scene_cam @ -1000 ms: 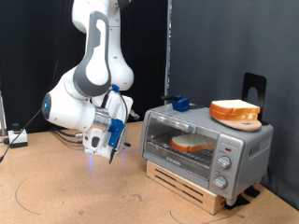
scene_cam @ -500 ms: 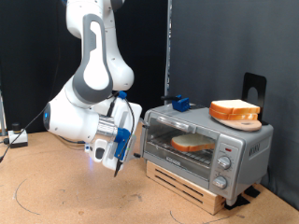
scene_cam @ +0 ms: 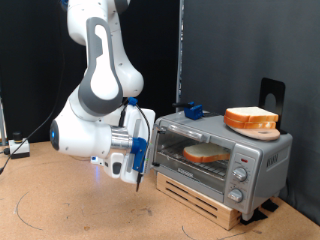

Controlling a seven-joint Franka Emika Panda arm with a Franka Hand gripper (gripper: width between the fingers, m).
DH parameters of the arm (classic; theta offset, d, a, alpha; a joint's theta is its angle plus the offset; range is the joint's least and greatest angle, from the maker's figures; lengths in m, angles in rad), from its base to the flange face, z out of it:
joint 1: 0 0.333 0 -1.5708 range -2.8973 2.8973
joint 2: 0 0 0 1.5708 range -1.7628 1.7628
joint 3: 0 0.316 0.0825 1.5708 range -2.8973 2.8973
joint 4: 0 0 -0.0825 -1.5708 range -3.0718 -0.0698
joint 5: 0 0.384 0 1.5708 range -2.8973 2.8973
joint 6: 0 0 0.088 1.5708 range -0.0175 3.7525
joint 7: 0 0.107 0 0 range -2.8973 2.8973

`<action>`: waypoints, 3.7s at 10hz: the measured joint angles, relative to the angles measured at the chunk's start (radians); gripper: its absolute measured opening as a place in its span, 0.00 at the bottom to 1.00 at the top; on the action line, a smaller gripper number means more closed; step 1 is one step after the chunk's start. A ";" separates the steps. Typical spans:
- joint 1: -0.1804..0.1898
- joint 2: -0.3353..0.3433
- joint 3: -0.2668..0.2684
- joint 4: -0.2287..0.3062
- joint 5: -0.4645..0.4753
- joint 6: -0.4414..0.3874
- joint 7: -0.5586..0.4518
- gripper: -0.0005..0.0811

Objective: Make a piece of toast with the oven

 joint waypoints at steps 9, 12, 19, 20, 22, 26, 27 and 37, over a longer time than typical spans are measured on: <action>0.067 0.243 0.015 0.245 -0.005 0.062 -0.016 0.99; 0.111 0.333 0.009 0.342 -0.008 0.119 0.130 0.99; 0.180 0.527 0.007 0.519 -0.044 0.034 0.156 0.99; 0.204 0.565 0.007 0.569 -0.080 0.028 0.152 0.99; 0.248 0.623 0.007 0.652 -0.144 0.015 0.144 0.99; 0.281 0.687 -0.007 0.701 -0.174 0.022 0.146 0.99; 0.286 0.696 -0.013 0.705 -0.176 0.024 0.145 0.99; 0.389 0.731 -0.004 0.702 -0.175 0.071 0.135 0.99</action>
